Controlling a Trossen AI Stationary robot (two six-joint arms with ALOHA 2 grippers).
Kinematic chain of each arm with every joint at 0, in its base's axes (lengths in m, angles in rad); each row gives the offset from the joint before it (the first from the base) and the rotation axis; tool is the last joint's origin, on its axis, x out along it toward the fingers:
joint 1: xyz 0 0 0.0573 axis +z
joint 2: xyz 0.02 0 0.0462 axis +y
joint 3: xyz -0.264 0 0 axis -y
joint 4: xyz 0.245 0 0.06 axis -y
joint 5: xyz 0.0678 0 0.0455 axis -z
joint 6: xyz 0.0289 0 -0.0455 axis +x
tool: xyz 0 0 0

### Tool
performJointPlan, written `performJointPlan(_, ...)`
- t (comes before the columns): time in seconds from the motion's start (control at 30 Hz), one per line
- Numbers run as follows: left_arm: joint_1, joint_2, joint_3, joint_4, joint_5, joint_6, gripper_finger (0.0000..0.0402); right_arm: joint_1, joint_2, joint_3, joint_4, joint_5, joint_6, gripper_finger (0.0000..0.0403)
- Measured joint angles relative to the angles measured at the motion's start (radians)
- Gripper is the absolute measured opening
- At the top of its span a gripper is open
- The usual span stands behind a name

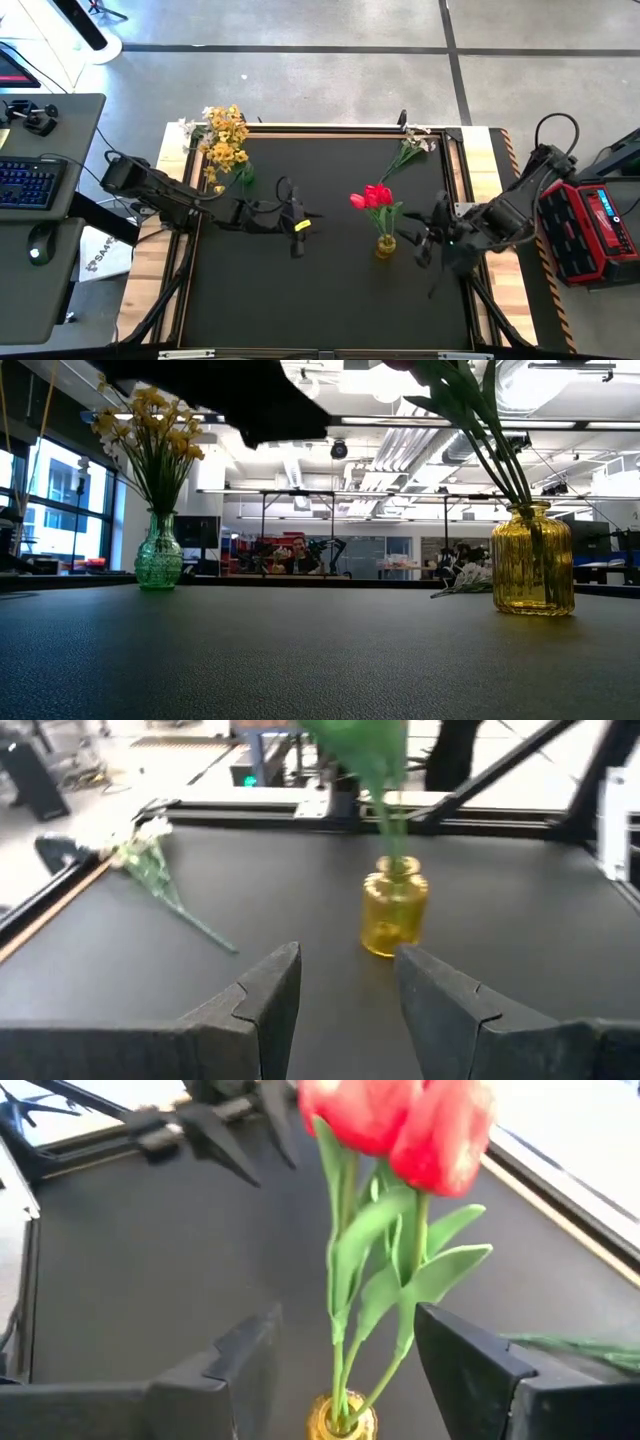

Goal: Sort flowers into vase by color
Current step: Put the white clustered flowers into the green flower vase

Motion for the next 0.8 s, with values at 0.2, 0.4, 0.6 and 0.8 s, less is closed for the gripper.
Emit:
performJointPlan(0.2, 0.039, 0.149, 0.001, 0.115, -0.015, -0.028, 0.0152, 0.115, 0.002, 0.0, 0.002, 0.119, 0.016, 0.0205)
performJointPlan(0.4, 0.069, 0.341, 0.072, 0.298, -0.025, 0.115, 0.0152, 0.188, 0.002, 0.0, 0.003, 0.237, 0.017, 0.0204)
performJointPlan(0.6, 0.117, 0.459, 0.202, 0.269, -0.087, 0.14, 0.0152, 0.205, 0.002, 0.0, 0.005, 0.257, 0.017, 0.0204)
performJointPlan(0.8, 0.174, 0.516, 0.322, 0.048, -0.065, 0.06, 0.0152, 0.204, 0.003, 0.0, 0.006, 0.252, 0.019, 0.0204)
